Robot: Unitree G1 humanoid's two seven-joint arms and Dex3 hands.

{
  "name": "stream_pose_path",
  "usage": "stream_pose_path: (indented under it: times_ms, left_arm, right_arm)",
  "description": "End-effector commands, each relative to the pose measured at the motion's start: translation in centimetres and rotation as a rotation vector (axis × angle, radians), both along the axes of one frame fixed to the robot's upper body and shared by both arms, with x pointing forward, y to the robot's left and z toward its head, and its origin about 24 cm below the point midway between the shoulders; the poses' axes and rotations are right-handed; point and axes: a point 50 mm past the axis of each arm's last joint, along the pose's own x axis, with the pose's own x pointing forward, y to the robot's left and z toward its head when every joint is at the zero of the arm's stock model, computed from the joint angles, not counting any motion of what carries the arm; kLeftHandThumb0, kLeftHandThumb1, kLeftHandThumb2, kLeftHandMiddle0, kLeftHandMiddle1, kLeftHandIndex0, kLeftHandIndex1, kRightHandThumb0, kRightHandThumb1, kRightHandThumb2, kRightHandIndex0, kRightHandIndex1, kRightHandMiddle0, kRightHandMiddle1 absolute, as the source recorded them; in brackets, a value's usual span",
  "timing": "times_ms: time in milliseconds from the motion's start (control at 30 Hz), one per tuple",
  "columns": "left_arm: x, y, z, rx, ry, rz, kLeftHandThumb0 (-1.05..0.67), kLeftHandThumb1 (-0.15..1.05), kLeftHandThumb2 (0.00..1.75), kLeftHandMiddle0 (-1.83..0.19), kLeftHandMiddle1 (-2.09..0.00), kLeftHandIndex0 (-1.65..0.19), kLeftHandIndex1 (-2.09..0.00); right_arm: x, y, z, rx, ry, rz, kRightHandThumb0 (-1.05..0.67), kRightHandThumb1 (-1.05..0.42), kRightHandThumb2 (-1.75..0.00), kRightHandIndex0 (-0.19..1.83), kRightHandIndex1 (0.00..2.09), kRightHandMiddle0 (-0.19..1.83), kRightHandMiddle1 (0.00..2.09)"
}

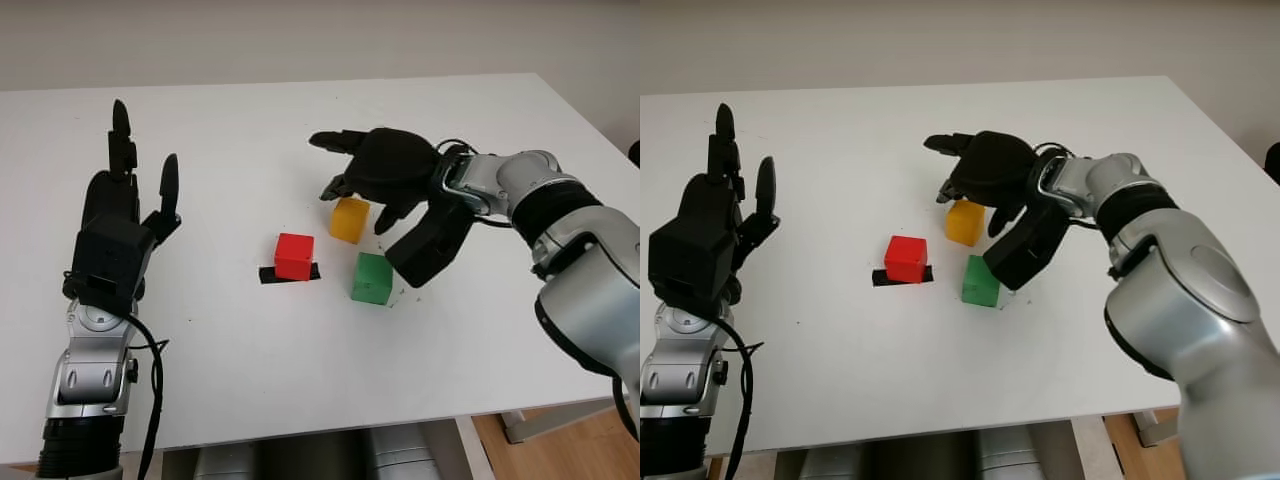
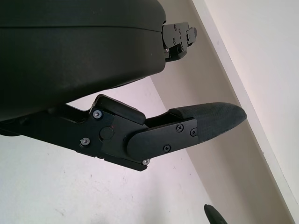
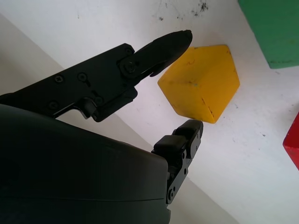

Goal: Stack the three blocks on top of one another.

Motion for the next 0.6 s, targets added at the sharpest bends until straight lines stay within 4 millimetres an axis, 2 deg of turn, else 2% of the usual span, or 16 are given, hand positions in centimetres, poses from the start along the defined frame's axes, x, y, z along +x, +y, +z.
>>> stream_pose_path:
  times_ms: [0,567]
  left_arm:
    - [-0.15,-0.08,0.33,0.008,-0.015,0.0,-0.78,1.05,0.7,0.16,-0.06,0.14,-0.06]
    - [-0.45,-0.13,0.09,0.014,-0.007,-0.003,-0.78,1.05,0.69,0.16,-0.05,0.15,-0.05]
  right_arm:
    - [-0.06,-0.13,-0.69,-0.003,0.012,-0.012,-0.54,-0.83,-0.06,0.01,0.04,0.58,0.09]
    - [-0.06,0.06,-1.45,0.072,0.038,-0.049,-0.5,-0.84,-0.06,0.04,0.07,0.65,0.11]
